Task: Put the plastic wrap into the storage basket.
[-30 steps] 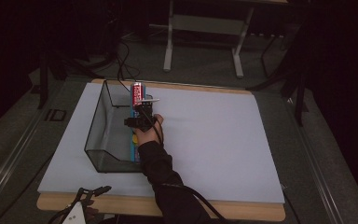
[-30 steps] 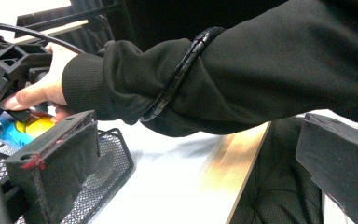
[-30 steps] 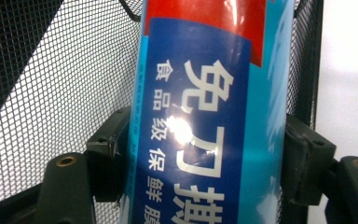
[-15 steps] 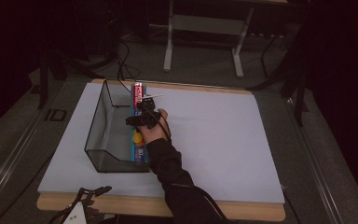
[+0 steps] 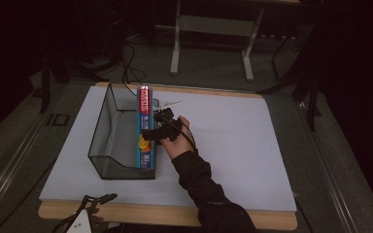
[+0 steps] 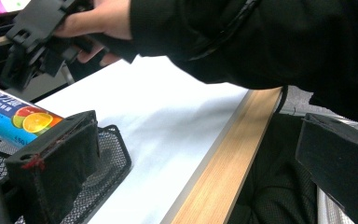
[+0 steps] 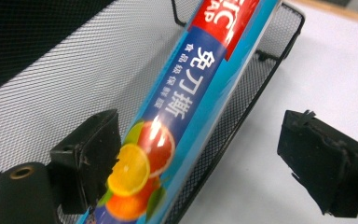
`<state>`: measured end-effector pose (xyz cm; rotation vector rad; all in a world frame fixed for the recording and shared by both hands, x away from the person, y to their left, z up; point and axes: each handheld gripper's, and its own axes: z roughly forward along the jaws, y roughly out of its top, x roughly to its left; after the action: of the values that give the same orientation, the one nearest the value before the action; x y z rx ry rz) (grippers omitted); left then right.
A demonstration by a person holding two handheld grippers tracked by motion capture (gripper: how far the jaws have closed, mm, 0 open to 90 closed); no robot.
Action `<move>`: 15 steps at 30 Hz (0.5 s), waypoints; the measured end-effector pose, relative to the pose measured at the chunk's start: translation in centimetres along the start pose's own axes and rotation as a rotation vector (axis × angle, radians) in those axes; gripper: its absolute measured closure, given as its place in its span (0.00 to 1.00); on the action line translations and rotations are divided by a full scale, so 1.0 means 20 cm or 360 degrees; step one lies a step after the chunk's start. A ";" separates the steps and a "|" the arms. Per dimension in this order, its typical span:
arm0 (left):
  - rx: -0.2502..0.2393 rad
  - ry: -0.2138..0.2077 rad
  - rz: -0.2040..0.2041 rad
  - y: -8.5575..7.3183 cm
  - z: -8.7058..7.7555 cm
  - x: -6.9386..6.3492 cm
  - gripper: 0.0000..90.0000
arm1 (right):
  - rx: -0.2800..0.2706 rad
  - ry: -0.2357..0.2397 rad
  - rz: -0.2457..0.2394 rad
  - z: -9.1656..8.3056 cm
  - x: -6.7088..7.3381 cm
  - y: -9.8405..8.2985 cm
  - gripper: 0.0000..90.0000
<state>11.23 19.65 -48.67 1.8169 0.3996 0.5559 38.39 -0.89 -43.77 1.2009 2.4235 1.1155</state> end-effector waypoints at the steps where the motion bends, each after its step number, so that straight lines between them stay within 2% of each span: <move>1: 0.0002 0.0001 0.0000 0.00 0.00 0.00 0.00 | -0.0012 0.0016 -0.0009 -0.02 0.00 -0.01 0.14; 7: 0.0007 0.0002 -0.0001 0.00 0.00 0.00 0.00 | -0.0034 0.0067 -0.0029 -0.12 -0.05 -0.08 0.15; 15: 0.0014 0.0005 0.0002 0.00 0.01 0.00 0.00 | -0.0064 0.0005 -0.0098 -0.21 -0.10 -0.17 0.15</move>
<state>11.31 19.56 -48.79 1.8253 0.4039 0.5585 35.60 -5.93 -43.60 1.1055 2.4112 1.1430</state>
